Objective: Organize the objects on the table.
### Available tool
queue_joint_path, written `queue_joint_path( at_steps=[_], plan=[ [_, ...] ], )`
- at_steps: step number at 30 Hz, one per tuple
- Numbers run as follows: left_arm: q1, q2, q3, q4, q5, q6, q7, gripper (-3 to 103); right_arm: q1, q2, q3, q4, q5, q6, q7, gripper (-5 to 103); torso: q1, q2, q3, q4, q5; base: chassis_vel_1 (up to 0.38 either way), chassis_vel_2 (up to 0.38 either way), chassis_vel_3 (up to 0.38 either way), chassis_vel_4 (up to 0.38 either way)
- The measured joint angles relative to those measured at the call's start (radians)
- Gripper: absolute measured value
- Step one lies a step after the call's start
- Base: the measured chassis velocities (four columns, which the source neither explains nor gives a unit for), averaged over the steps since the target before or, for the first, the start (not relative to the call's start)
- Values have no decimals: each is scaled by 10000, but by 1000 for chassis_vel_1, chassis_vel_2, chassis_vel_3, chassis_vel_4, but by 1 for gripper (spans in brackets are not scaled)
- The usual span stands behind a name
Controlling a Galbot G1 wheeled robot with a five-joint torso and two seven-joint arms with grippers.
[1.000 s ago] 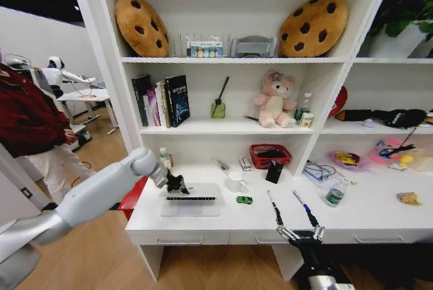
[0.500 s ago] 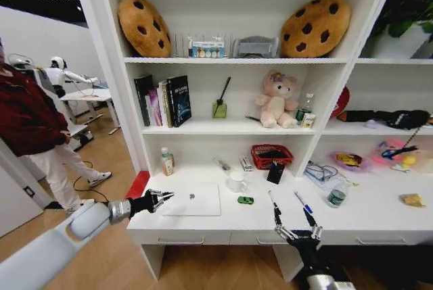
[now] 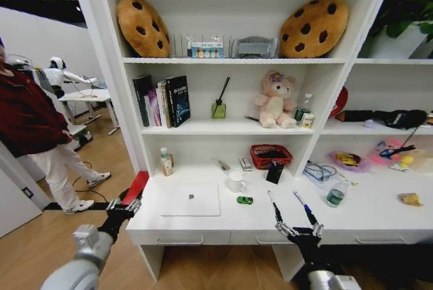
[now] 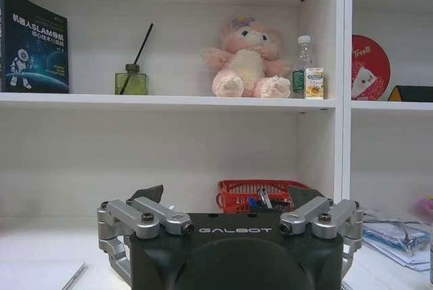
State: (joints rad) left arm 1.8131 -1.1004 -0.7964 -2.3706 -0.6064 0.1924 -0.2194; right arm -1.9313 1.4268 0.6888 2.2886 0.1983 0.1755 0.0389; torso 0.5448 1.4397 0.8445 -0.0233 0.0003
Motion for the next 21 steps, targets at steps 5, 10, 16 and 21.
queue_joint_path(
  at_steps=[5, 10, 16, 21],
  plan=[
    [791, -1500, 45, -504, 630, -5, -83, 91, -91, 94, -29, 26, -124, 48, -2, 100, 0, 1, 0, -1, -1, 0, 0, 0, 0],
    [1152, -2312, 621, -404, 1685, -285, 378, 100, -87, 86, -9, -29, -184, 120, -8, 100, 0, 1, 1, 3, -3, 0, 0, 0, 0],
    [1179, -2433, 791, -346, 1992, -409, 547, 100, -52, 80, 16, -233, -333, 130, 320, 100, 1, 0, 1, -1, -3, 0, 0, 0, 0],
    [1146, -2401, 809, -324, 1994, -423, 570, 100, 687, -479, 184, -1057, 52, -384, 302, 100, 0, 1, 2, -1, -3, 0, 0, 0, 0]
  ],
)
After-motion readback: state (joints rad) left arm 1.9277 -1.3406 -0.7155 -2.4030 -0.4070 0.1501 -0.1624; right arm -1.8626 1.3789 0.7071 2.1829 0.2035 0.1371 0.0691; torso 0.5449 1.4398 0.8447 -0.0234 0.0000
